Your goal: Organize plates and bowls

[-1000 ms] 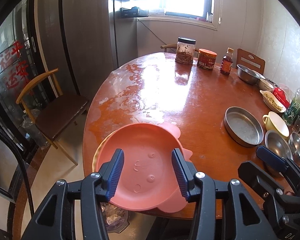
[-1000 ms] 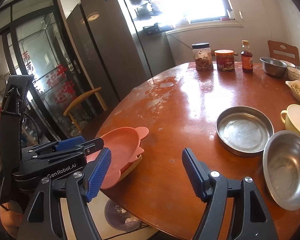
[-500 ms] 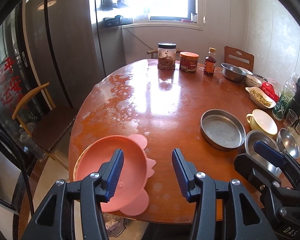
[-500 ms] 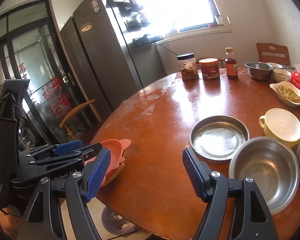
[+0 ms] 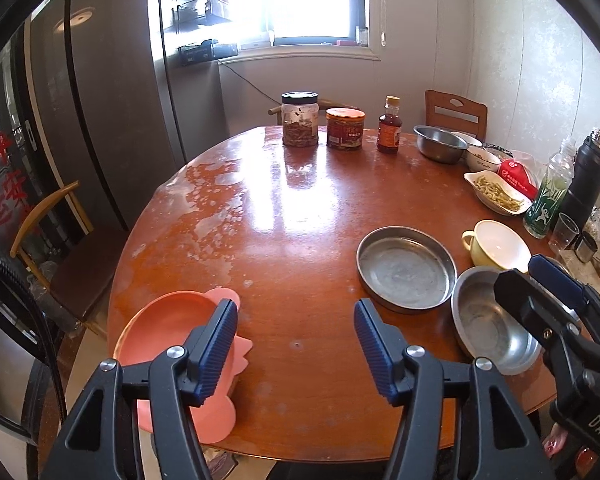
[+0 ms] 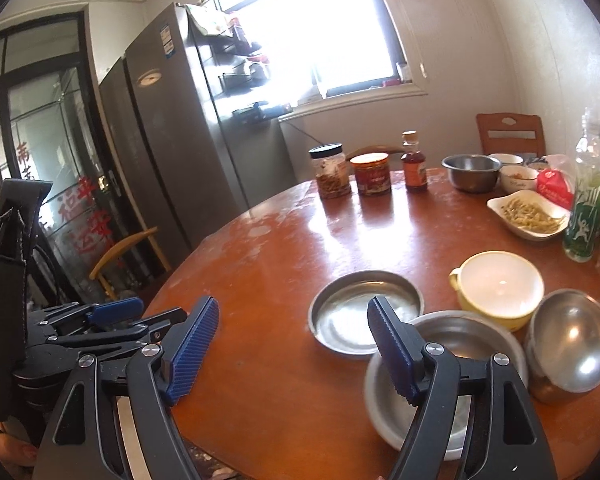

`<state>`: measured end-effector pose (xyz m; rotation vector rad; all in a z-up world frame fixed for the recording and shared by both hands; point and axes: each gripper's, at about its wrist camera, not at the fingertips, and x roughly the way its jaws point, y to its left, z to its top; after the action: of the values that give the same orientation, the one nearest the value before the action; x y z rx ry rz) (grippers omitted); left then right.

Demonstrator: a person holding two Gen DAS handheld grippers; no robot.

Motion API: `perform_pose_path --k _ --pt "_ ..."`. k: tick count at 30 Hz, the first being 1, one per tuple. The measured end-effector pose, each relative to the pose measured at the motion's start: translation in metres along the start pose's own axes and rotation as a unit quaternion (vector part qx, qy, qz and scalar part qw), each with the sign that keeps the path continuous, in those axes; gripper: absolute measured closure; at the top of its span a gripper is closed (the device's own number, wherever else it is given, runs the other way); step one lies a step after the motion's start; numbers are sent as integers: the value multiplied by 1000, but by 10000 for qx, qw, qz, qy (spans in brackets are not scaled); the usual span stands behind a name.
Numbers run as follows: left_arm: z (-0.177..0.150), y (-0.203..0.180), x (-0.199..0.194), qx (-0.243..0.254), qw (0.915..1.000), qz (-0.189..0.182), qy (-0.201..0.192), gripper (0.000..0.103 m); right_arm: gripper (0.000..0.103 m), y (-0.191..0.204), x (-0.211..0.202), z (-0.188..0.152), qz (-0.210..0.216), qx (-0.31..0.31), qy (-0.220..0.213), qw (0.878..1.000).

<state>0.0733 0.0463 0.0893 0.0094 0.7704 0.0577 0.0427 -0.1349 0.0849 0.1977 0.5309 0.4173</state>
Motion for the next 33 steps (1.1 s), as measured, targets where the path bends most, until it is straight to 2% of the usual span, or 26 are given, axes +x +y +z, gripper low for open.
perform_pose_path --k 9,18,21,27,29,30,33 --pt "7 -12 13 -10 9998 -194 23 42 25 -30 7 10 -188 161 122 9996" --pt "14 -27 45 51 9990 -402 166 42 25 -60 24 32 -430 180 287 9985" --pt "16 -32 61 43 9984 -477 290 42 25 -71 40 37 -205 398 559 9974" --pt "16 -39 88 38 9976 -502 479 42 24 -79 87 36 -309 97 1160 9927" --pt "15 -41 96 36 9974 -475 534 42 27 -83 104 32 -364 128 1426 9890" --pt "15 -42 99 35 9971 -508 567 42 33 -85 110 31 -419 67 1527 9874" --pt "15 -42 109 -28 9959 -610 661 42 34 -83 124 27 -527 -249 1680 9841"
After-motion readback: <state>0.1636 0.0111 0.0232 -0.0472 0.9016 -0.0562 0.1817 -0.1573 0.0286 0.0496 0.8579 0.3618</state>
